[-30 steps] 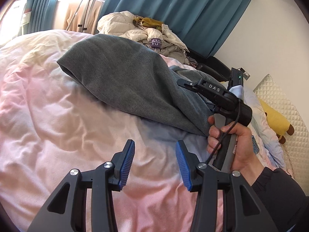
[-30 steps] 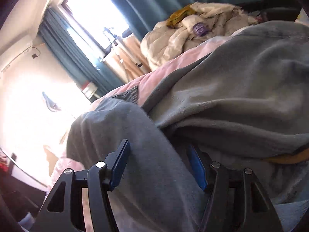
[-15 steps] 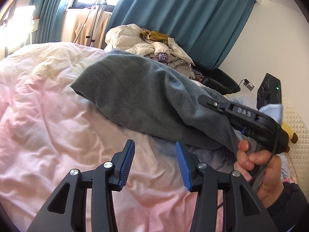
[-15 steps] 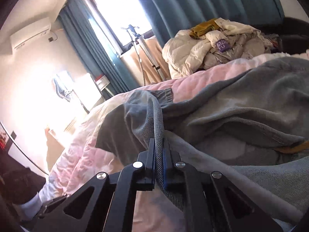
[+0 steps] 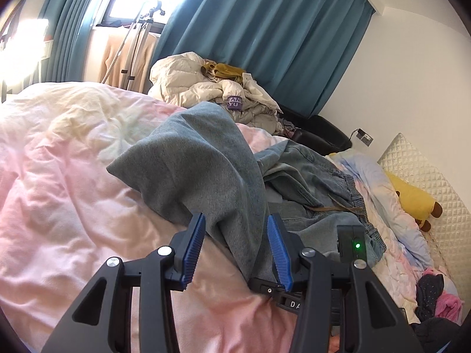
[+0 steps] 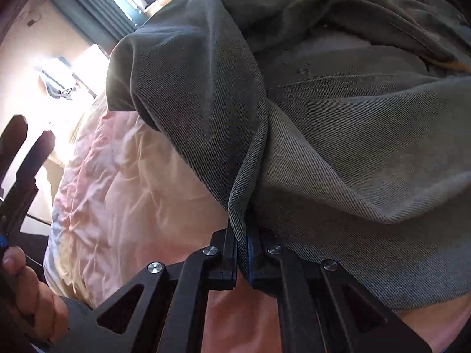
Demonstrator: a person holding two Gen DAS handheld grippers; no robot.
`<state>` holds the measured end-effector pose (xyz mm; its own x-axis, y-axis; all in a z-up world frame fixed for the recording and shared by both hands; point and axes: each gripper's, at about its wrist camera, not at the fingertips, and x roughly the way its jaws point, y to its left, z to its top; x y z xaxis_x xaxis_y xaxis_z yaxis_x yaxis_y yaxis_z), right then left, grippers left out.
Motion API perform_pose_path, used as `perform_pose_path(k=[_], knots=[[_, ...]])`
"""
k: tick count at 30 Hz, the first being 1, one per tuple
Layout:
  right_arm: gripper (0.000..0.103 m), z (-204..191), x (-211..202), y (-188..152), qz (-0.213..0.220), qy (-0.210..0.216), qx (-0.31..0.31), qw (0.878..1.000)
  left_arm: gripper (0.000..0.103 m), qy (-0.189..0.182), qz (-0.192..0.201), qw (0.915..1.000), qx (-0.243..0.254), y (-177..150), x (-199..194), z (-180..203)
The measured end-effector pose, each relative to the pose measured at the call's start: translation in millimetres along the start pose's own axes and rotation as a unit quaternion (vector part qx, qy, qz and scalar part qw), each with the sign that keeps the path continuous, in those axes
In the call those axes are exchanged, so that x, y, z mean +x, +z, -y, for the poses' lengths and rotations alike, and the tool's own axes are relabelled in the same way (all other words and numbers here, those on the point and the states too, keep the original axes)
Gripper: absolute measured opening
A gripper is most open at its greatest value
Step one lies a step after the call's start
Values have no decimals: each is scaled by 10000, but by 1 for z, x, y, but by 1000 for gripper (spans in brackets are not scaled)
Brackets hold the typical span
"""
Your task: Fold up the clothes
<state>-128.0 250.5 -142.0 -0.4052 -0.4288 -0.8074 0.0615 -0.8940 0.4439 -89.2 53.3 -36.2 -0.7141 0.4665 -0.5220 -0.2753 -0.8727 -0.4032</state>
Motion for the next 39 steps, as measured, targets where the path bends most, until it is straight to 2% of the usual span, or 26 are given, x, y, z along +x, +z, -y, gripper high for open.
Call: perform_pose_path(k=[6, 7, 9, 11, 14, 16, 21, 24, 26, 28, 30, 34, 37, 39], knots=[[7, 19, -17, -11, 46, 206, 921, 9955, 45, 59, -172, 9997, 191, -10, 10, 7], [7, 23, -23, -12, 95, 79, 1064, 9942, 45, 68, -191, 9995, 233, -11, 11, 8], [8, 23, -49, -10, 551, -377, 1032, 9924, 45, 109, -201, 9991, 359, -15, 13, 11], [8, 19, -76, -4, 1073, -528, 776, 9898, 45, 152, -216, 9986, 463, -19, 14, 14], [9, 21, -91, 2, 1367, -612, 589, 9870, 45, 210, -170, 9982, 536, -19, 17, 20], [9, 30, -89, 4, 1346, -616, 650, 9868, 45, 359, -88, 9974, 622, -14, 20, 26], [9, 54, -82, 9, 1256, -319, 1030, 9862, 45, 674, -83, 9953, 688, 25, 46, 41], [9, 67, -89, 12, 1363, -397, 1212, 9824, 45, 974, -69, 9920, 797, 64, 74, 55], [9, 77, -94, 14, 1442, -405, 1364, 9793, 45, 1118, -222, 9897, 867, 90, 100, 64], [9, 86, -97, 19, 1459, -301, 1557, 9765, 45, 1521, -473, 9812, 1087, 110, 133, 71], [9, 95, -97, 21, 1461, -196, 1676, 9748, 45, 1994, -734, 9665, 1441, 124, 167, 78], [9, 105, -94, 22, 1456, -99, 1801, 9728, 45, 2884, -1395, 9297, 1816, 137, 231, 68], [9, 110, -91, 20, 1387, -74, 1812, 9736, 45, 3416, -1793, 9015, 1960, 137, 259, 49], [9, 113, -87, 17, 1311, -36, 1819, 9745, 44, 3500, -1775, 8999, 1902, 139, 258, 41]])
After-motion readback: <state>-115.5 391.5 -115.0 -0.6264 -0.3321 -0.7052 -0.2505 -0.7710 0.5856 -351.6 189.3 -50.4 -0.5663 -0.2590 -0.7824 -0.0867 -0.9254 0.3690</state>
